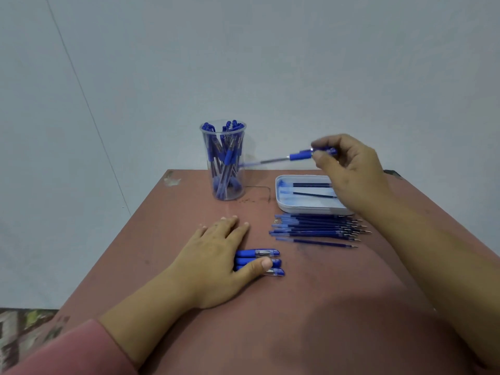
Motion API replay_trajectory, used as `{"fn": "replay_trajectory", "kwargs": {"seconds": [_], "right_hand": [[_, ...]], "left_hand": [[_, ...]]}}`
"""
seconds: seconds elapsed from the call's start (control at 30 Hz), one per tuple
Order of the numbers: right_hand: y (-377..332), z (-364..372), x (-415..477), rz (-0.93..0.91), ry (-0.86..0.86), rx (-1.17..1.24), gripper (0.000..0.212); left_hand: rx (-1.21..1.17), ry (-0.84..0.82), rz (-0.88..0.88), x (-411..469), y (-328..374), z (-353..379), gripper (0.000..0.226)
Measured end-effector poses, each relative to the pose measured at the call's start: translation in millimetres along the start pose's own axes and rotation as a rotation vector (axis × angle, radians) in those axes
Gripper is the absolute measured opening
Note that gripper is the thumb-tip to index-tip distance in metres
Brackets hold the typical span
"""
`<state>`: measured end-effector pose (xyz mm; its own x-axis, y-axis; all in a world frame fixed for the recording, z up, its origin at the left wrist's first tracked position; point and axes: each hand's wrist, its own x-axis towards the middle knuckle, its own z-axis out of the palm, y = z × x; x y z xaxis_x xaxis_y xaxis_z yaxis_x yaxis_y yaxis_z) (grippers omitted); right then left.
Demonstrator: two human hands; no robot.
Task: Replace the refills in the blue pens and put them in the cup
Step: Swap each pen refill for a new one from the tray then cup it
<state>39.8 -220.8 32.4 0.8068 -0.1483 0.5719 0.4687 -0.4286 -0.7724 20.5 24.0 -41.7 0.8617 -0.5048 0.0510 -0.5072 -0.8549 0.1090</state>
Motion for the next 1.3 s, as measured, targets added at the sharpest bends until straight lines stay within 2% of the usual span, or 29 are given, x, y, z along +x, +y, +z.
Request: {"fn": "replay_trajectory", "kwargs": {"seconds": [0.17,0.43,0.6,0.67,0.77,0.87,1.07,1.17,1.3], "right_hand": [[-15.0,17.5,44.8,-0.065,0.154,0.067,0.012],[-14.9,61.4,85.6,-0.123,0.164,0.074,0.029],[-11.0,86.7,95.4,-0.148,0.177,0.091,0.023],[-7.7,95.4,101.2,-0.136,0.136,0.068,0.018],[-5.8,104.6,106.7,-0.151,-0.013,-0.069,0.013],[-5.5,106.9,105.2,-0.169,-0.178,-0.240,0.025],[0.3,93.0,88.8,-0.113,-0.221,-0.306,0.034],[-2.9,75.2,64.8,-0.134,-0.246,-0.314,0.029],[4.0,45.1,18.0,-0.126,-0.388,-0.359,0.018]], "left_hand": [[-0.004,-0.027,-0.013,-0.6,2.1,-2.5,0.099],[0.013,-0.015,0.009,1.3,-0.6,-0.4,0.103],[0.020,-0.024,0.019,2.3,-1.4,-0.9,0.101],[0.023,-0.030,0.019,2.3,-1.1,-1.4,0.100],[0.023,-0.036,0.021,2.2,-1.2,-1.9,0.099],[0.021,-0.035,0.025,2.4,-1.6,-1.5,0.099],[0.021,-0.032,0.028,2.8,-1.2,-2.1,0.099],[0.004,-0.036,0.020,2.7,-0.6,-2.7,0.098],[0.000,-0.034,0.023,3.0,-3.1,-1.3,0.100]]}}
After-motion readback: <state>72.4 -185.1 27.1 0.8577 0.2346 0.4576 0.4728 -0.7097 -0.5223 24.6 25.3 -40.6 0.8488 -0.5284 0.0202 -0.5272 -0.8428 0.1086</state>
